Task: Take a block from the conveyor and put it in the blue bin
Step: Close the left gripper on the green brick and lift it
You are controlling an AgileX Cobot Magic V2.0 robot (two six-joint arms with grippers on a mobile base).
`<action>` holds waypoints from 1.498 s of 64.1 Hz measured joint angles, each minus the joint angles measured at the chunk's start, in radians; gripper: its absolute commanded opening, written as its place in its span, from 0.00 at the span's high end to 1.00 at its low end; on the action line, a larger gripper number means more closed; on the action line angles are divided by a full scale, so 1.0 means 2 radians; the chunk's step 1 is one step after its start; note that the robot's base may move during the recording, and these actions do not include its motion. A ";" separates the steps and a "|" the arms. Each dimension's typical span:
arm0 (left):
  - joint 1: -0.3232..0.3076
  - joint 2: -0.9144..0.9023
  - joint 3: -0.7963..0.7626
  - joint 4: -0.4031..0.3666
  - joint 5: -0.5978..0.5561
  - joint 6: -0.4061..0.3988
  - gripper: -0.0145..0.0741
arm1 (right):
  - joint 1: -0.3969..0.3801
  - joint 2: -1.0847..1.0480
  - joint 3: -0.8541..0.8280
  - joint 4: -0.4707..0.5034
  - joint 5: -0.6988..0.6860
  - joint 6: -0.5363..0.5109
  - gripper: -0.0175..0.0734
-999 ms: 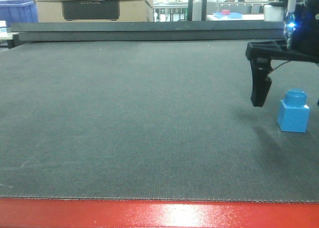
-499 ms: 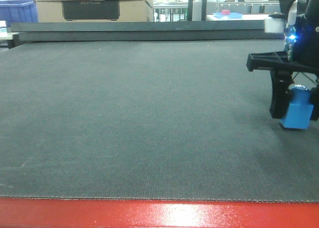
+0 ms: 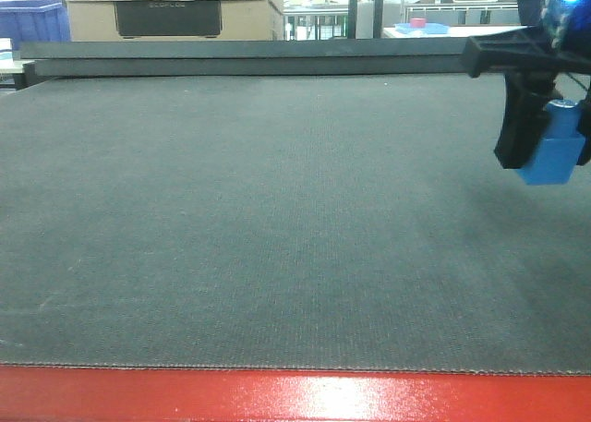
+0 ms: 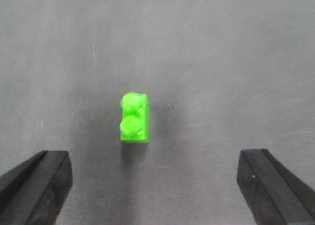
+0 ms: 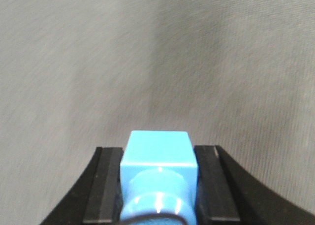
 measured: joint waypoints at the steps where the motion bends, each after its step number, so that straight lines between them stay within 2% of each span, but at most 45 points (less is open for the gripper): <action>1: 0.008 0.013 -0.003 -0.005 0.001 0.005 0.18 | 0.003 -0.003 0.002 0.000 -0.001 0.000 0.98; 9: 0.049 0.073 -0.017 -0.048 0.002 0.047 0.18 | 0.007 -0.026 0.016 -0.001 -0.004 0.000 0.98; 18: 0.073 0.129 -0.018 -0.054 -0.014 0.069 0.18 | 0.007 -0.039 0.020 -0.006 -0.006 -0.001 0.98; 33: 0.074 0.202 -0.019 -0.040 -0.051 0.074 0.18 | 0.007 -0.041 0.020 -0.006 -0.015 -0.001 0.98; 54: 0.074 0.277 -0.019 -0.040 -0.060 0.075 0.18 | 0.007 -0.041 0.020 -0.006 -0.039 -0.001 0.98; 75: 0.074 0.316 -0.019 -0.040 -0.073 0.076 0.19 | 0.007 -0.041 0.020 -0.007 -0.051 -0.002 0.98; 83: 0.074 0.326 -0.019 -0.040 -0.073 0.076 0.27 | 0.007 -0.041 0.020 -0.007 -0.054 -0.002 0.98; 90: 0.074 0.328 -0.019 -0.040 -0.073 0.076 0.48 | 0.007 -0.041 0.020 -0.007 -0.054 -0.002 0.98; 93: 0.074 0.329 -0.019 -0.040 -0.073 0.076 0.62 | 0.007 -0.041 0.020 -0.007 -0.055 -0.002 0.98; 96: 0.074 0.329 -0.019 -0.040 -0.073 0.076 0.72 | 0.007 -0.041 0.020 -0.007 -0.055 -0.002 0.98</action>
